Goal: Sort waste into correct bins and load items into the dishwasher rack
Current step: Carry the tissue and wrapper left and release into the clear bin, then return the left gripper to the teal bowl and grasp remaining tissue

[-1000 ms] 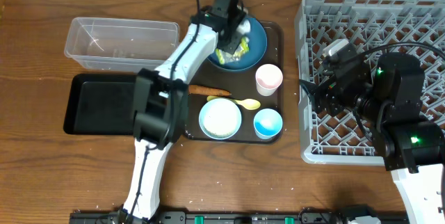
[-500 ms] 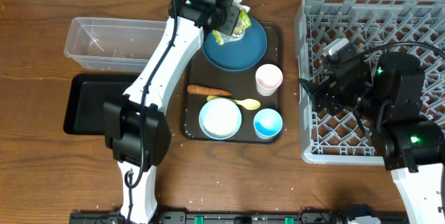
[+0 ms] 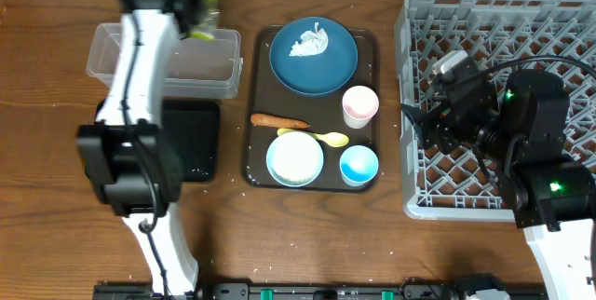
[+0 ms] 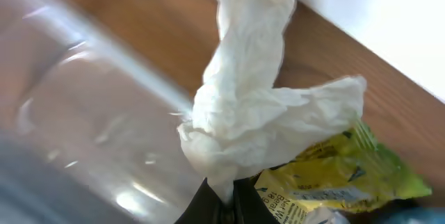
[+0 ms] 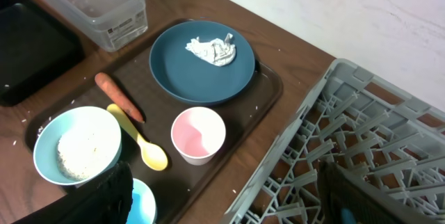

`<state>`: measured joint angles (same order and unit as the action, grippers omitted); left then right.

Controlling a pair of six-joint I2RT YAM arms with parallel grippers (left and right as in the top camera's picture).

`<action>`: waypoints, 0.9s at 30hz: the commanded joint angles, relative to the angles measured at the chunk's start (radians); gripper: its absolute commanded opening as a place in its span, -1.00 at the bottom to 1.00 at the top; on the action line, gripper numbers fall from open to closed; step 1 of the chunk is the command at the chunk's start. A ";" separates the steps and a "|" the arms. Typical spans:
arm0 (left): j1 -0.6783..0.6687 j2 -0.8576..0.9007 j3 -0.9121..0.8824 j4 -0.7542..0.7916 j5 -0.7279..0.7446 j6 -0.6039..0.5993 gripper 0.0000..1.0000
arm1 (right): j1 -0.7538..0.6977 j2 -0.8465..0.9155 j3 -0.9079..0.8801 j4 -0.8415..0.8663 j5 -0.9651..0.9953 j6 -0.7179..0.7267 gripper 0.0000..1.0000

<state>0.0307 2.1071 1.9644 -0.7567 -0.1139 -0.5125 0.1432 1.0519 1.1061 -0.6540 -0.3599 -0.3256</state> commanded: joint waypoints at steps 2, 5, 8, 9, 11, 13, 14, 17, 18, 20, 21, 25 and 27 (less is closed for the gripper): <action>0.041 -0.008 -0.083 -0.006 -0.018 -0.238 -0.88 | -0.013 0.002 0.024 0.003 -0.003 -0.005 0.63; 0.057 -0.008 -0.133 -0.005 -0.019 -0.303 -0.88 | -0.013 0.002 0.024 0.003 -0.003 -0.004 0.63; 0.059 -0.008 -0.164 -0.005 -0.019 -0.313 -0.88 | -0.013 0.002 0.024 0.003 -0.003 -0.004 0.63; 0.059 -0.008 -0.168 -0.005 -0.019 -0.313 -0.88 | -0.013 0.002 0.024 0.003 -0.003 -0.004 0.63; 0.058 -0.008 -0.172 -0.006 -0.018 -0.314 -0.87 | -0.013 0.002 0.024 0.003 -0.003 -0.004 0.63; 0.058 -0.008 -0.172 -0.005 -0.018 -0.313 -0.88 | -0.013 0.002 0.024 0.003 -0.003 -0.004 0.63; 0.058 -0.008 -0.172 -0.005 -0.019 -0.313 -0.84 | -0.013 0.002 0.024 0.003 -0.003 -0.004 0.63; 0.058 -0.008 -0.172 0.007 -0.018 -0.312 0.00 | -0.013 0.002 0.024 0.003 -0.003 -0.004 0.64; 0.058 -0.009 -0.171 0.011 -0.018 -0.312 0.15 | -0.013 0.002 0.024 0.003 -0.003 -0.004 0.65; 0.058 -0.016 -0.159 0.016 -0.018 -0.307 0.32 | -0.013 0.002 0.024 0.003 -0.003 -0.004 0.69; 0.058 -0.020 -0.146 0.017 -0.017 -0.289 0.37 | -0.013 0.002 0.024 0.003 -0.003 -0.004 0.71; 0.045 -0.070 -0.093 0.030 0.048 -0.171 0.39 | -0.013 0.002 0.024 -0.001 -0.003 -0.004 0.73; 0.022 -0.104 -0.082 0.079 0.128 -0.039 0.39 | -0.013 0.002 0.024 0.000 -0.003 -0.004 0.75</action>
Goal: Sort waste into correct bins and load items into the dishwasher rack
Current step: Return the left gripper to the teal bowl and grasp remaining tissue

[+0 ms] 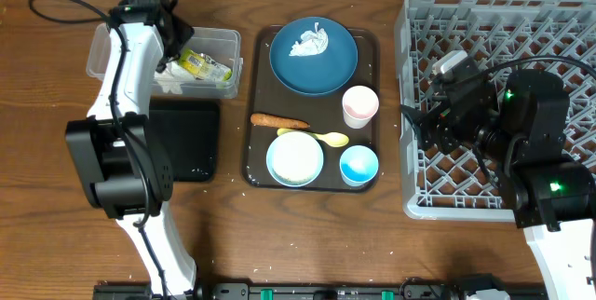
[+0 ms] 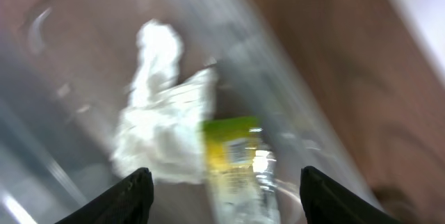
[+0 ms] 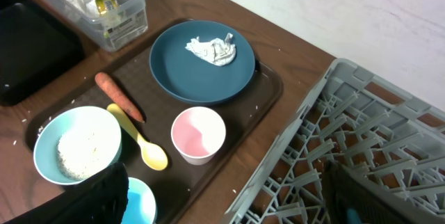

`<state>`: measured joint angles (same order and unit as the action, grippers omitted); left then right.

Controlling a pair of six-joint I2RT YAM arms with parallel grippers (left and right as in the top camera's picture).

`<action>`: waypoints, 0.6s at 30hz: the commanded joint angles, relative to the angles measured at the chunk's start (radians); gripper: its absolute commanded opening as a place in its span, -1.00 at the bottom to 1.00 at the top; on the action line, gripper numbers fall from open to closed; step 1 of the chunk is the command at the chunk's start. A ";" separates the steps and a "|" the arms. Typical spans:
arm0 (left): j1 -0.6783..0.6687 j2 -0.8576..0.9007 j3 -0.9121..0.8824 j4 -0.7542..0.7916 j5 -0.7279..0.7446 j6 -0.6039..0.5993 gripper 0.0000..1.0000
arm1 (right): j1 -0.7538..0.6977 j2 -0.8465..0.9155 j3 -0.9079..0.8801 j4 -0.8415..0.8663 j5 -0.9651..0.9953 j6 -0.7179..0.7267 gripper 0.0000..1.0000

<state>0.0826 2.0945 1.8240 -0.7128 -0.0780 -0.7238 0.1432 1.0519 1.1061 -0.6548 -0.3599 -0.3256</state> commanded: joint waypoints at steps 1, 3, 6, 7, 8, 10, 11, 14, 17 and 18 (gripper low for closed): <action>-0.046 -0.106 0.059 0.065 0.129 0.235 0.39 | -0.013 0.002 0.024 0.001 -0.003 -0.004 0.75; -0.095 -0.130 0.059 0.117 0.168 0.345 0.40 | -0.013 0.002 0.024 0.001 -0.003 -0.004 0.76; -0.182 -0.131 0.059 0.177 0.167 0.480 0.39 | -0.013 0.002 0.024 0.000 -0.003 -0.004 0.79; -0.214 -0.122 0.059 0.196 0.156 0.515 0.39 | -0.013 0.002 0.024 -0.003 -0.003 -0.004 0.79; -0.248 -0.111 0.059 0.216 0.140 0.547 0.39 | -0.013 0.002 0.024 -0.008 -0.003 -0.004 0.79; -0.307 -0.084 0.059 0.250 0.117 0.607 0.39 | -0.013 0.002 0.024 -0.023 -0.003 -0.004 0.79; -0.327 -0.072 0.059 0.260 0.114 0.627 0.40 | -0.013 0.002 0.024 -0.029 -0.003 -0.004 0.81; -0.384 -0.019 0.059 0.286 0.107 0.681 0.41 | -0.013 0.002 0.024 -0.050 -0.003 -0.004 0.82; -0.407 0.037 0.059 0.305 0.104 0.694 0.43 | -0.013 0.002 0.024 -0.064 -0.004 -0.004 0.83; -0.413 0.063 0.059 0.317 0.105 0.694 0.47 | -0.013 0.002 0.024 -0.068 -0.003 -0.004 0.84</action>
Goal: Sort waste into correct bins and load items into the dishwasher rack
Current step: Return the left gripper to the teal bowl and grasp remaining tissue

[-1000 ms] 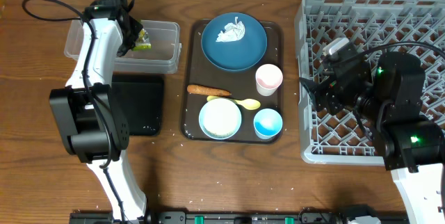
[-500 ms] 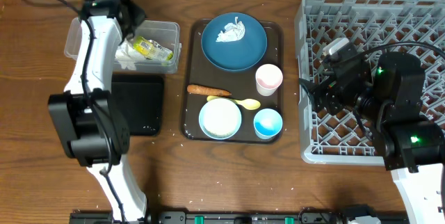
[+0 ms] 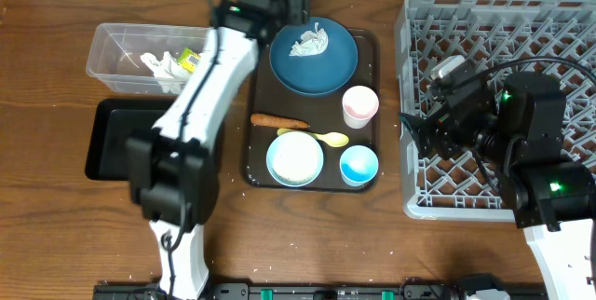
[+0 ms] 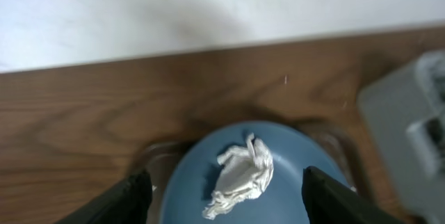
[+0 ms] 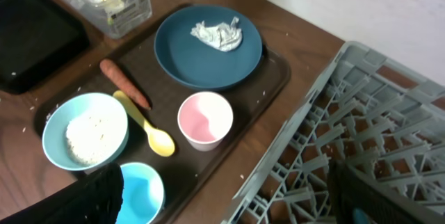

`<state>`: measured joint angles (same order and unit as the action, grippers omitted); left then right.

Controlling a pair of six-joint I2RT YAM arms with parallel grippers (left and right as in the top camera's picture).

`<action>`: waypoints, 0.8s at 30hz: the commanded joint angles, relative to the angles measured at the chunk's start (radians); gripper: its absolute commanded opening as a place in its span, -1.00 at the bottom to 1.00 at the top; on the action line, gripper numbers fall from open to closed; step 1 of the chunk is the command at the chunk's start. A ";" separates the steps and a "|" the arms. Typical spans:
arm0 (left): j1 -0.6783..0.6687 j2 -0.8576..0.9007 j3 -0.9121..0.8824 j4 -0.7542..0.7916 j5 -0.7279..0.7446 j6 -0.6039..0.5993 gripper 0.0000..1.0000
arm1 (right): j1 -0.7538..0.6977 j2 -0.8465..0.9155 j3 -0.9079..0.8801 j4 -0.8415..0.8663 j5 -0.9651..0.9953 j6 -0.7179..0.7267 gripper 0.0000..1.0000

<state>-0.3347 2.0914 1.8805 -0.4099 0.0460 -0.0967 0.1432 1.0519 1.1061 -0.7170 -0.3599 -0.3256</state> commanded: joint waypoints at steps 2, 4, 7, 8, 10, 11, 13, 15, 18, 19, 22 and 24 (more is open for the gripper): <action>-0.003 0.104 0.002 0.030 -0.005 0.090 0.50 | -0.013 0.002 0.024 -0.010 -0.003 -0.004 0.85; -0.012 0.140 0.002 0.039 0.051 0.150 0.50 | -0.013 0.002 0.024 -0.012 -0.003 -0.004 0.85; -0.025 0.178 0.002 0.042 0.074 0.180 0.51 | -0.013 0.002 0.024 -0.013 -0.003 -0.004 0.86; -0.029 0.189 0.002 0.042 0.075 0.183 0.51 | -0.013 0.002 0.024 -0.013 -0.003 -0.004 0.86; -0.037 0.212 0.002 0.042 0.075 0.183 0.51 | -0.013 0.002 0.024 -0.014 -0.003 -0.004 0.86; -0.040 0.226 0.002 0.042 0.075 0.183 0.51 | -0.013 0.002 0.024 -0.015 -0.003 -0.004 0.87; -0.045 0.244 0.002 0.042 0.075 0.183 0.51 | -0.013 0.002 0.024 -0.016 -0.003 -0.004 0.87; -0.048 0.258 0.002 0.042 0.075 0.183 0.51 | -0.013 0.002 0.024 -0.018 -0.003 -0.004 0.87; -0.048 0.271 0.001 0.042 0.075 0.183 0.33 | -0.013 0.002 0.024 -0.020 -0.003 -0.004 0.86; -0.048 0.272 0.000 0.040 0.075 0.183 0.25 | -0.013 0.002 0.024 -0.020 -0.003 -0.004 0.86; -0.048 0.278 -0.012 0.043 0.074 0.192 0.17 | -0.013 0.002 0.024 -0.021 -0.003 -0.004 0.85; -0.048 0.294 -0.014 0.044 0.070 0.198 0.17 | -0.013 0.002 0.024 -0.020 -0.003 -0.004 0.84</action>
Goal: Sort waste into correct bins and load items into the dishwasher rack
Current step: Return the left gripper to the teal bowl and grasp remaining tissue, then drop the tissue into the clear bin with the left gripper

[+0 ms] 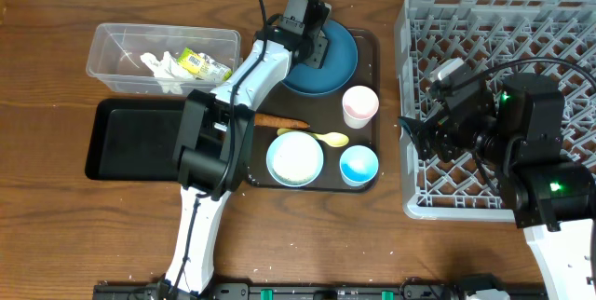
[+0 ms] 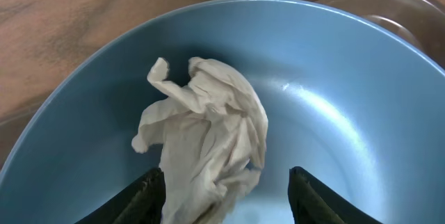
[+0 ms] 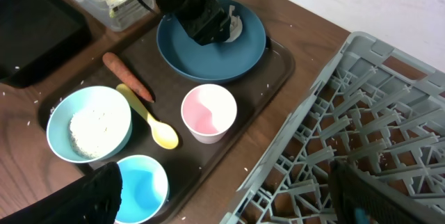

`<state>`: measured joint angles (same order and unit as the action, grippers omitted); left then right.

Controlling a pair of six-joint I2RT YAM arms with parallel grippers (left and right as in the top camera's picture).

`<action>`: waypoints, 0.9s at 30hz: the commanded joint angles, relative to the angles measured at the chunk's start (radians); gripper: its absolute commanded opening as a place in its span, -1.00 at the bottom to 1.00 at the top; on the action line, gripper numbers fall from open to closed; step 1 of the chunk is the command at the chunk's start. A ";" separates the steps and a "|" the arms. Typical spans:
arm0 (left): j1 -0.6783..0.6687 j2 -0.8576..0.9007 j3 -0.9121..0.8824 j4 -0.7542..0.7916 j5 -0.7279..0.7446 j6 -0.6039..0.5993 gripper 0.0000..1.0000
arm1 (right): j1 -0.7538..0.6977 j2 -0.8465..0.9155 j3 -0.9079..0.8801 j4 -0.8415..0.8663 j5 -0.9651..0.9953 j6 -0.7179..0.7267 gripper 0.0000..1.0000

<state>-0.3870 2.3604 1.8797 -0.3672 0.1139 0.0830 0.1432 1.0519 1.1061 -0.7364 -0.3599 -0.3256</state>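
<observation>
A crumpled white tissue (image 2: pixel 205 137) lies on the blue plate (image 2: pixel 334 113) at the back of the brown tray (image 1: pixel 256 165). My left gripper (image 2: pixel 233 200) is open low over the plate, its fingers either side of the tissue; from overhead the gripper (image 1: pixel 310 44) hides it. My right gripper (image 3: pixel 222 186) hangs open and empty between the tray and the grey dishwasher rack (image 1: pixel 503 86). The clear bin (image 1: pixel 112 44) holds a white tissue (image 1: pixel 160 65) and a yellow wrapper (image 1: pixel 200 62).
On the tray sit a carrot (image 1: pixel 279 121), a yellow spoon (image 1: pixel 328 138), a bowl of rice (image 1: pixel 295 158), a blue cup (image 1: pixel 358 165) and a pink cup (image 1: pixel 360 104). A black bin (image 1: pixel 140 142) lies in front of the clear bin.
My left gripper was higher, at the plate's far side; now it is down on the plate with the tissue between its open fingers. The right arm has barely shifted.
My left gripper first held a white tissue and a yellow wrapper by the clear bin. Then both lay in that bin and the gripper was open above them. After that it was over the blue plate, and now it straddles the plate's tissue.
</observation>
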 commanded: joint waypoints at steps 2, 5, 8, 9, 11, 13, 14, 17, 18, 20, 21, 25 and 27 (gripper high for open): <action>0.004 0.043 -0.013 -0.001 0.002 0.018 0.14 | -0.013 0.002 0.024 -0.001 -0.003 -0.004 0.84; 0.004 0.051 -0.013 -0.001 0.002 0.017 -0.31 | -0.013 0.002 0.024 -0.002 -0.003 -0.004 0.84; 0.004 0.050 -0.013 0.010 0.002 0.017 -0.73 | -0.013 0.002 0.024 -0.002 -0.003 -0.004 0.84; 0.004 0.050 -0.013 0.012 0.002 0.014 -0.83 | -0.013 0.002 0.024 -0.002 -0.003 -0.004 0.85; 0.004 0.048 -0.008 0.012 -0.002 0.006 -0.88 | -0.013 0.002 0.024 -0.001 -0.004 -0.004 0.84; 0.004 0.039 -0.003 0.007 -0.001 -0.024 -0.88 | -0.013 0.002 0.024 -0.001 -0.003 -0.004 0.85; 0.005 0.027 0.000 0.003 -0.002 -0.053 -0.88 | -0.013 0.002 0.024 -0.001 -0.003 -0.004 0.85; 0.010 -0.026 0.002 -0.013 -0.002 -0.121 -0.88 | -0.013 0.002 0.024 -0.002 -0.004 -0.004 0.85; 0.013 -0.051 0.002 -0.021 -0.002 -0.140 -0.88 | -0.013 0.002 0.024 -0.002 -0.004 -0.004 0.85; 0.023 -0.114 0.002 -0.048 -0.002 -0.174 -0.88 | -0.013 0.002 0.024 -0.001 -0.004 -0.004 0.85; 0.029 -0.152 0.001 -0.066 -0.002 -0.192 -0.88 | -0.013 0.002 0.024 0.000 -0.003 -0.004 0.85; 0.064 -0.277 0.001 -0.143 -0.033 -0.270 -0.88 | -0.013 0.002 0.024 0.000 -0.004 -0.004 0.86; 0.087 -0.328 0.001 -0.203 -0.098 -0.327 -0.88 | -0.013 0.002 0.024 0.000 -0.004 -0.004 0.86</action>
<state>-0.3389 2.1407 1.8725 -0.5293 0.0959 -0.1337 0.1432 1.0519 1.1061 -0.7368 -0.3599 -0.3256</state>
